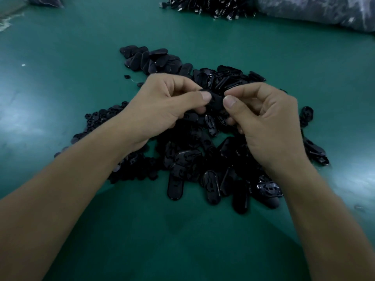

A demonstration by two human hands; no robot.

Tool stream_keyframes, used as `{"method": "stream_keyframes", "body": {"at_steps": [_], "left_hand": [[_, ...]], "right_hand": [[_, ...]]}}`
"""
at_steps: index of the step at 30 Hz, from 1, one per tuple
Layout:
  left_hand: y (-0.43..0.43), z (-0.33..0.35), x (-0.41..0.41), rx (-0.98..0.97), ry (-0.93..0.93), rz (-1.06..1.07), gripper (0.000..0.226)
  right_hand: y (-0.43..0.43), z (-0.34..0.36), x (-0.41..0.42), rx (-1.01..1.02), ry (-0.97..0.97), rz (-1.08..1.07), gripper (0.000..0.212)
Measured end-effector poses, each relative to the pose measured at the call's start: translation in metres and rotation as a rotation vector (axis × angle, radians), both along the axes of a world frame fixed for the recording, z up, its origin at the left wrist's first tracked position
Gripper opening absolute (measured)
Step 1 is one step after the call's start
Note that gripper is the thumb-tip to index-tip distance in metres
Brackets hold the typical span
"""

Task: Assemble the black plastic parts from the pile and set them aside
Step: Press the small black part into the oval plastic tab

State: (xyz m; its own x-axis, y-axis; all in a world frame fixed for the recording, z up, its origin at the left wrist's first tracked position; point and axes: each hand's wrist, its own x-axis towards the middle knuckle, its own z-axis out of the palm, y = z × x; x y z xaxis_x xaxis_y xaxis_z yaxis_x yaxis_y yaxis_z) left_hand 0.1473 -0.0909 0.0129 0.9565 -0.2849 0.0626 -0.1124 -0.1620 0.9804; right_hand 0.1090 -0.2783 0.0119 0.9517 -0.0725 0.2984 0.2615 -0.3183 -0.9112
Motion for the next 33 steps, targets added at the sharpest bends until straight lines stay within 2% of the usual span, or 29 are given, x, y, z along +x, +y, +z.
{"method": "stream_keyframes", "body": {"at_steps": [4, 7, 9, 12, 17, 22, 28, 33], "left_hand": [[0.008, -0.002, 0.012, -0.122, -0.032, 0.263, 0.021], [0.013, -0.005, 0.016, -0.165, -0.009, 0.328, 0.020], [0.014, -0.006, 0.018, -0.155, -0.011, 0.353, 0.017], [0.016, -0.005, 0.021, -0.165, -0.039, 0.407, 0.012], [0.017, -0.002, 0.021, -0.159, -0.108, 0.485, 0.011], [0.020, 0.000, 0.020, -0.147, -0.125, 0.550, 0.014], [0.020, -0.002, 0.021, -0.112, -0.134, 0.551, 0.013], [0.020, -0.004, 0.021, -0.156, -0.144, 0.535, 0.015]], "right_hand": [[0.006, -0.003, -0.004, -0.393, -0.043, 0.006, 0.006], [0.013, -0.003, -0.005, -0.753, -0.048, 0.095, 0.015], [0.020, -0.002, -0.006, -0.841, -0.063, 0.145, 0.019], [0.033, 0.002, -0.006, -0.895, -0.061, 0.203, 0.020], [0.063, 0.013, -0.001, -0.861, -0.041, 0.285, 0.025], [0.089, 0.015, 0.006, -1.089, -0.027, 0.341, 0.042], [0.090, 0.011, 0.006, -1.020, -0.038, 0.311, 0.028], [0.093, 0.010, 0.001, -1.031, -0.131, 0.269, 0.023]]}}
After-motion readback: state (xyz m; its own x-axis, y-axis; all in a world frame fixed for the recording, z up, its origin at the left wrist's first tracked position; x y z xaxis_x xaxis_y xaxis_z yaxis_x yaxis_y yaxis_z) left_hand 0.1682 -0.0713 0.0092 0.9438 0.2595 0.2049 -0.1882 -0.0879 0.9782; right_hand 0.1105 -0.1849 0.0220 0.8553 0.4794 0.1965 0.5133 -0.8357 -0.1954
